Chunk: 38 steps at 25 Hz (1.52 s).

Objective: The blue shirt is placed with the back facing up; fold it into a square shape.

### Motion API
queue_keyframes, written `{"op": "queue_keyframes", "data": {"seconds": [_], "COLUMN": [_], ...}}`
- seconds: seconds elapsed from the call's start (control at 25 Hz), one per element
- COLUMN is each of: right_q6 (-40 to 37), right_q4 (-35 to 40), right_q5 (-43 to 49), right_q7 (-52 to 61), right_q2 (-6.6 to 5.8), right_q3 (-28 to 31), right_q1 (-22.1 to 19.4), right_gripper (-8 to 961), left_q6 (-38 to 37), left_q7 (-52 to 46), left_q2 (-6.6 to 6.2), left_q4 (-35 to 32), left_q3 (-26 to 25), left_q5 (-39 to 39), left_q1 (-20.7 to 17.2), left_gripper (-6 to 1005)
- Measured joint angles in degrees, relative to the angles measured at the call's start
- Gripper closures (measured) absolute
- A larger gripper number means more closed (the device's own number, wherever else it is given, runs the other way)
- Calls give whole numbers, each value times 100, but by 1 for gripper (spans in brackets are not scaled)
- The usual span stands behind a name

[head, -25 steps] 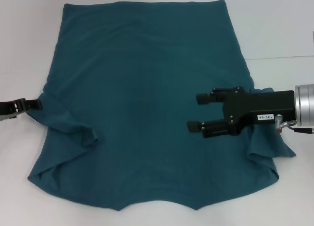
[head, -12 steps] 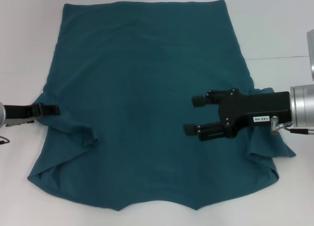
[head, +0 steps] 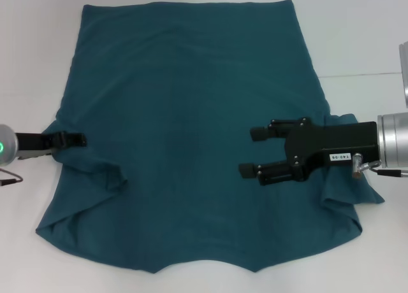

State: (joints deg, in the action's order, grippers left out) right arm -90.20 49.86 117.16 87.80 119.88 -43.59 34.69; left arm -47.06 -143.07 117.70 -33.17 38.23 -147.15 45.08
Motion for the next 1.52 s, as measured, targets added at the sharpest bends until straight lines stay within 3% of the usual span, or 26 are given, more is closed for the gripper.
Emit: {"op": "queue_keyframes", "data": {"seconds": [0.12, 0.36, 0.56, 0.8, 1.04, 1.32, 1.52], "right_q6": [8, 6, -13, -41, -69, -88, -194], "right_q4": [-5, -11, -12, -11, 10, 362, 1421], "right_q5": [0, 0, 0, 0, 0, 26, 46], "right_q7": [0, -1, -1, -1, 18, 648, 1277], "right_q2": [0, 0, -6, -9, -11, -158, -190], "right_q3": [0, 0, 0, 0, 20, 59, 45], "right_q1": [-10, -28, -51, -73, -105, -198, -518], "right_gripper": [39, 39, 39, 38, 38, 38, 39], "left_q6": [-14, -147, -114, -25, -405, -2535, -3795], "left_q7": [51, 199, 210, 272, 836, 2373, 2952], "left_q2": [42, 90, 179, 284, 298, 151, 117], "left_q4": [-13, -32, -46, -54, -239, -1209, -1576], "left_q3": [0, 38, 160, 226, 192, 140, -435], "left_q5": [2, 15, 22, 22, 421, 2309, 2572], "left_q1": [56, 286, 434, 561, 387, -616, -1085], "left_gripper": [157, 312, 566, 804, 867, 862, 690]}}
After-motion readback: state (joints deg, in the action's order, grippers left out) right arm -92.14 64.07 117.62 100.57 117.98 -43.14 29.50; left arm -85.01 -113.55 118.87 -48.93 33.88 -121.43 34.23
